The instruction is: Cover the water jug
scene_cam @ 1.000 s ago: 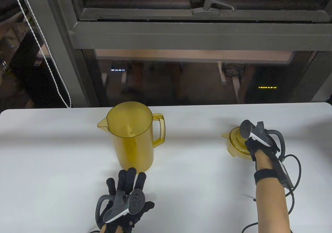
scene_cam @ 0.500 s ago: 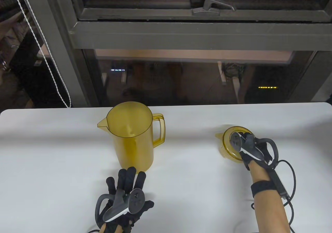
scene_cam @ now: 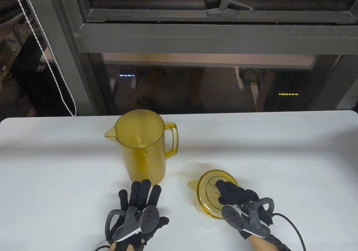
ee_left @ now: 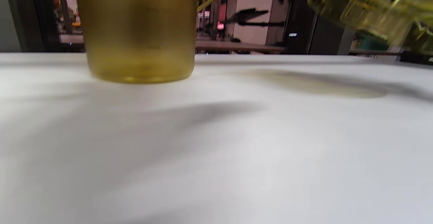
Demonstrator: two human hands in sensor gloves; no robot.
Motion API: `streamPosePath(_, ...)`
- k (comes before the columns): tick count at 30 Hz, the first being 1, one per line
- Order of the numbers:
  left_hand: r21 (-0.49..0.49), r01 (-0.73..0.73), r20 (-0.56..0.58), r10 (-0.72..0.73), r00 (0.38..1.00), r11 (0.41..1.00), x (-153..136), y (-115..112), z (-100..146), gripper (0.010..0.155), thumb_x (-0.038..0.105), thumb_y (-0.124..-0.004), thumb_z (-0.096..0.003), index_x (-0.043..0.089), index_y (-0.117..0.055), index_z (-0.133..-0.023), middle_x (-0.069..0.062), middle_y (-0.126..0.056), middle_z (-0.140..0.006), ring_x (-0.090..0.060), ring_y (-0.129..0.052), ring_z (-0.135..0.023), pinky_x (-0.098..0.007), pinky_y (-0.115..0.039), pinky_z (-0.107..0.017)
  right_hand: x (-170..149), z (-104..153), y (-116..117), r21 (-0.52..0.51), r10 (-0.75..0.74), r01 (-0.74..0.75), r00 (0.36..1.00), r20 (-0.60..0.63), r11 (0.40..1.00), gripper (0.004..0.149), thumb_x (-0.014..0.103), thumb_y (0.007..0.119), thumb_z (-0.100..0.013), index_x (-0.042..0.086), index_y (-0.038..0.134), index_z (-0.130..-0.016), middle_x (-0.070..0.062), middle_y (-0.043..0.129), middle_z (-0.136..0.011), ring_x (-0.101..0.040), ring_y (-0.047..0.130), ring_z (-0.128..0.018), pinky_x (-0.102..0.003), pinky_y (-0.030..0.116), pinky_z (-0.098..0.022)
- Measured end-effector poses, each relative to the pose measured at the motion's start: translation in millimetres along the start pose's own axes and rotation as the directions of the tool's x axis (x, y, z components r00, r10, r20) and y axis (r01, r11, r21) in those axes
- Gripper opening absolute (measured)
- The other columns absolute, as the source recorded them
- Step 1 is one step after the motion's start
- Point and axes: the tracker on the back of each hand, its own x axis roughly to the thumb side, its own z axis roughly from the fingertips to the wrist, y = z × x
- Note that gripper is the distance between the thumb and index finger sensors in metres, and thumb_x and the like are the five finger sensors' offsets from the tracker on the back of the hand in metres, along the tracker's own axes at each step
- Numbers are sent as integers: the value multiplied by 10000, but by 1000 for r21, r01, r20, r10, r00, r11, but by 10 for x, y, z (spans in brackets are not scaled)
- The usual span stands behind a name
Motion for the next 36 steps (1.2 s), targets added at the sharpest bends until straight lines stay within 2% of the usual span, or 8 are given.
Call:
streamPosePath(2,169,2,23,-6,1000,986,93,115,25,874,655,-587,-403,293,-167,-1078,-106,-79,-1183,-401,-210,-1098,-702,-352,-758,45,25,21,5,24,-24,999,29,1000,573,365,914,-369,191,796,-902,-49,984,-809,-99,974,-216,-350,906,-272)
streamPosePath(4,297,-7,51,-9,999,955,230,273,30,775,580,-642,-416,251,-387,-1070,-102,-354,-1186,-361,-586,-1043,-615,-620,-694,72,29,25,-10,39,-39,998,48,999,573,361,918,-377,192,789,-909,-57,974,-823,-97,972,-225,-348,905,-276)
streamPosePath(6,375,-16,104,-25,994,927,429,439,9,676,527,-702,-422,247,-567,-1022,-94,-572,-1134,-263,-886,-817,-517,-793,-548,117,9,40,-7,26,-25,997,71,1000,572,355,921,-382,190,786,-913,-59,965,-836,-99,968,-228,-349,902,-280)
streamPosePath(8,411,-34,138,-25,990,911,636,550,-47,605,491,-758,-415,243,-689,-963,-87,-726,-1062,-179,-990,-581,-443,-864,-408,171,-2,43,-17,32,-31,995,94,999,569,352,922,-380,190,789,-909,-58,968,-835,-96,967,-225,-348,904,-277)
streamPosePath(12,356,-18,174,-47,984,934,986,583,-218,498,437,-863,-380,245,-848,-840,-66,-891,-944,-110,-1010,-360,-396,-890,-271,234,12,-23,-88,-5,16,992,124,996,564,358,954,-344,192,827,-867,-38,1004,-801,-83,973,-182,-333,914,-242)
streamPosePath(16,407,81,127,-144,981,910,1160,515,-314,507,424,-920,-341,240,-877,-812,-62,-922,-912,-65,-996,-267,-359,-895,-206,244,57,-125,-149,-92,113,986,140,982,505,342,1002,-321,184,888,-786,-34,1036,-748,-57,962,-113,-315,924,-194)
streamPosePath(24,431,40,133,-108,985,902,1273,425,-405,525,402,-951,-319,214,-883,-805,-58,-923,-910,-59,-988,-255,-348,-894,-190,162,51,-88,-107,-156,169,981,118,980,535,334,1024,-303,110,894,-770,-71,1051,-716,-52,961,-77,-323,927,-185)
streamPosePath(36,245,64,284,-135,949,968,1465,193,-719,621,432,-893,-339,120,-788,-866,-153,-838,-879,-46,-904,-251,-336,-857,-177,74,12,-52,2,-71,72,990,122,997,560,337,1062,-265,124,904,-758,-72,1063,-692,-71,939,-46,-330,901,-165)
